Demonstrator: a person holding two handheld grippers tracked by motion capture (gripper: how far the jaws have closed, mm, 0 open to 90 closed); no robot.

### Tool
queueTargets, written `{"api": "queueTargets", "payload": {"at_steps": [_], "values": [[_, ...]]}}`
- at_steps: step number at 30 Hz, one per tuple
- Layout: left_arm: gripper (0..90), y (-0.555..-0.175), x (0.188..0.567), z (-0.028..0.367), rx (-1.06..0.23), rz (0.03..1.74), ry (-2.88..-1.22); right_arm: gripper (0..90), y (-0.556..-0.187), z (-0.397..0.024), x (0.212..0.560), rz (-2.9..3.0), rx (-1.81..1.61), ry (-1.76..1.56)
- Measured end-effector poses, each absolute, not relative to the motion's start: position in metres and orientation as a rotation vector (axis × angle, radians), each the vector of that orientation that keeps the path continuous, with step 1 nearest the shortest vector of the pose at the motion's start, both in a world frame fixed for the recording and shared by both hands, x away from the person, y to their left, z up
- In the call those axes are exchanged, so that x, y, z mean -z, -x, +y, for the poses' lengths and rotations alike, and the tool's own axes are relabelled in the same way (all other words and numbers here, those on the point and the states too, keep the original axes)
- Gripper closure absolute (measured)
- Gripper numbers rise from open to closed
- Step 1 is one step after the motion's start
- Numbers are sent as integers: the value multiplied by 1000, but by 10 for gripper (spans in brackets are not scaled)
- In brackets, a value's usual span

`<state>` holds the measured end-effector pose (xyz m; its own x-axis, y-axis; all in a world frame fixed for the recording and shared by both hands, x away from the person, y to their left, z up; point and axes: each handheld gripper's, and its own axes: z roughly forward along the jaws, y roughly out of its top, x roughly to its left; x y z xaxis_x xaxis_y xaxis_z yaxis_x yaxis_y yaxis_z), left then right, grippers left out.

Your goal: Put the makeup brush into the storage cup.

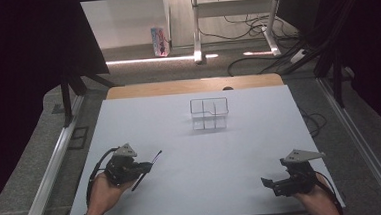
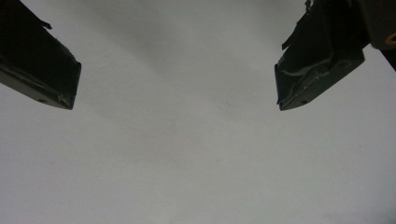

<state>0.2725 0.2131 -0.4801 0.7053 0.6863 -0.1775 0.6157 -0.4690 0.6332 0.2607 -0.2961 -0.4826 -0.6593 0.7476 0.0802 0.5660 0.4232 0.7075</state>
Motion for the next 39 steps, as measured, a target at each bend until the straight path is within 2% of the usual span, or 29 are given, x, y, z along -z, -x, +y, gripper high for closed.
{"api": "queueTargets", "payload": {"at_steps": [13,39], "values": [[843,-264,471,215,-155,935,-2100,0,-261,-297,480,2411,-1118,-1159],[843,-259,464,202,-109,838,-1930,5,-261,-298,472,2340,-1181,-1077]]}}
